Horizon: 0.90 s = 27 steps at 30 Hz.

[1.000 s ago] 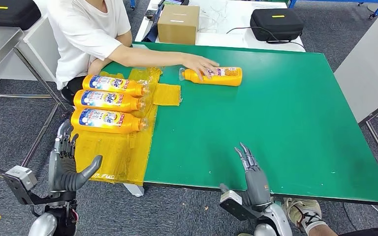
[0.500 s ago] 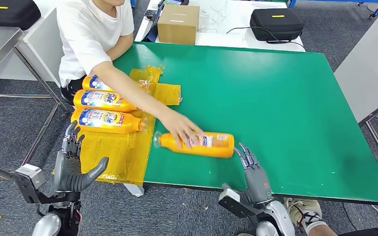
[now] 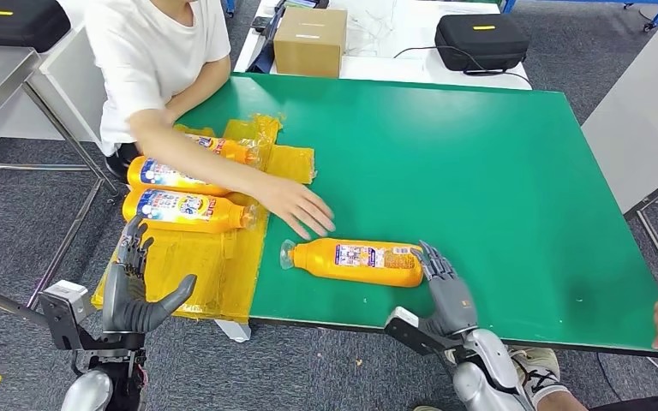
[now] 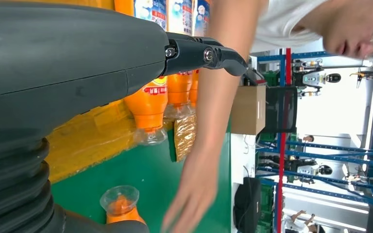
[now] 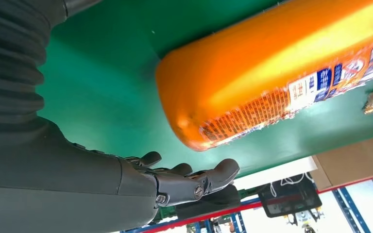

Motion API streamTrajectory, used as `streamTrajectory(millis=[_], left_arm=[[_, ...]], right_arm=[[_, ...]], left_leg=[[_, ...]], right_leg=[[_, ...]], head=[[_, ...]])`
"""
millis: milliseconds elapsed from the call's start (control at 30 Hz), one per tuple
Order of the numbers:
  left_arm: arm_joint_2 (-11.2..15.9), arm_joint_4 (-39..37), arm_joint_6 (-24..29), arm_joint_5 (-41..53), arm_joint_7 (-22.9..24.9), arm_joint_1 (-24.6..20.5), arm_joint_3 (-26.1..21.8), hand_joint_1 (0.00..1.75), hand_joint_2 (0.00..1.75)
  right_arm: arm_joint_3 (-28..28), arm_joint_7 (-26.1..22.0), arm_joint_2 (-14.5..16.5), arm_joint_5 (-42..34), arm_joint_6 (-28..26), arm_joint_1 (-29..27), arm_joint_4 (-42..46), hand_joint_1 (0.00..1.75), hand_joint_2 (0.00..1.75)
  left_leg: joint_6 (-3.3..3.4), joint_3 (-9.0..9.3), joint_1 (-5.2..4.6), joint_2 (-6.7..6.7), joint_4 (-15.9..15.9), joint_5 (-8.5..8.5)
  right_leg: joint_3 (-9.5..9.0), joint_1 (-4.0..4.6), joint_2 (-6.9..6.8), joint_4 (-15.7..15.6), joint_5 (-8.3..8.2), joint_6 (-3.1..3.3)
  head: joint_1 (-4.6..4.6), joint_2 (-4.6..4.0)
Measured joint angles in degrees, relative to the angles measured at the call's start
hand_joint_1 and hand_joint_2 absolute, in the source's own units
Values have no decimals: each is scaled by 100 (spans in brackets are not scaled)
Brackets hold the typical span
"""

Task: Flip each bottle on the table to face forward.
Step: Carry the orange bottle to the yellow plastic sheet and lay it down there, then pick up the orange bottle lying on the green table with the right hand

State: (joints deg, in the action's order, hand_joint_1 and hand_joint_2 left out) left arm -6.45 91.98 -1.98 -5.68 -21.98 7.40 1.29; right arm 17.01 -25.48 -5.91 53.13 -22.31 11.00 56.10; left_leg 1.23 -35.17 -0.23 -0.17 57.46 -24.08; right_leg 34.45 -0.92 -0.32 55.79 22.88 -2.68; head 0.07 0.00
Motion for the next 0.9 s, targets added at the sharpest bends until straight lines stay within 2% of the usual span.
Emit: streamTrajectory(millis=[333,700,900], left_arm=[[0,-335,15,84,38,-227,120,0,175],[1,-560,-94,29,-9,-529,161,0,175],[2,-634,-99,70,-9,-627,232,0,175]], right_arm=[[395,8,208,360,-155,1188,-1347,0,175],[874,220,411,751,-146,2078,-2212,0,175],[1030,317,507,760,-36,2252,-2486,0,175]], left_leg=[[2,3,0,-1,2,6],[2,-1,0,-2,2,6],[2,-1,0,-3,2,6]], right_leg=[[-2,0,-1,1,-5,-2],[-1,-1,-1,1,-4,-2],[-1,0,-2,2,-4,-2]], head=[[1,0],[2,0],[1,0]])
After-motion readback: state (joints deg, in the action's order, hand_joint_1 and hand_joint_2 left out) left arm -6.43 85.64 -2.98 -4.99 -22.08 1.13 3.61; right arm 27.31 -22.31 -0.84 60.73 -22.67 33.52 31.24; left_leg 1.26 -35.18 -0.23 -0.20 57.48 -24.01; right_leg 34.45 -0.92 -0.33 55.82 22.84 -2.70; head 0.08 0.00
